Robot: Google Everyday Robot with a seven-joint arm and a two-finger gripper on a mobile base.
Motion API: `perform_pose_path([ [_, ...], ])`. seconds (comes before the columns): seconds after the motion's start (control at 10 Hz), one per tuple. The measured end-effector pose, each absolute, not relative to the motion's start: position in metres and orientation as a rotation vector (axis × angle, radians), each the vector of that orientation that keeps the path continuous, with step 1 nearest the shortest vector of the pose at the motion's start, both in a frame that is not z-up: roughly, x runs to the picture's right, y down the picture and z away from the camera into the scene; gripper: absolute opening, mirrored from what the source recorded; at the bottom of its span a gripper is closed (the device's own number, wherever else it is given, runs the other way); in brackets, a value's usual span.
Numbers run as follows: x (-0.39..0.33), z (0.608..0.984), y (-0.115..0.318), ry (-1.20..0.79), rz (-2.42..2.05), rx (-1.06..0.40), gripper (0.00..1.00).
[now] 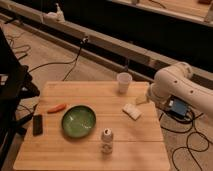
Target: Knock the bottle over
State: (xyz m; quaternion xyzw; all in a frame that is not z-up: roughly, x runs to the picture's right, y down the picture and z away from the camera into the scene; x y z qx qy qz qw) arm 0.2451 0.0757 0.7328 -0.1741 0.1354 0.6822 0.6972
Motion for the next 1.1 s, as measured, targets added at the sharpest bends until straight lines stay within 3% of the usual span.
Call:
perform_pose_path([
  [0.8, 0.245, 0.735, 0.086, 0.331, 1.462, -0.375, 0.01],
  [1.1, 0.233, 0.737, 0.131, 0.386, 1.359, -0.423, 0.0],
])
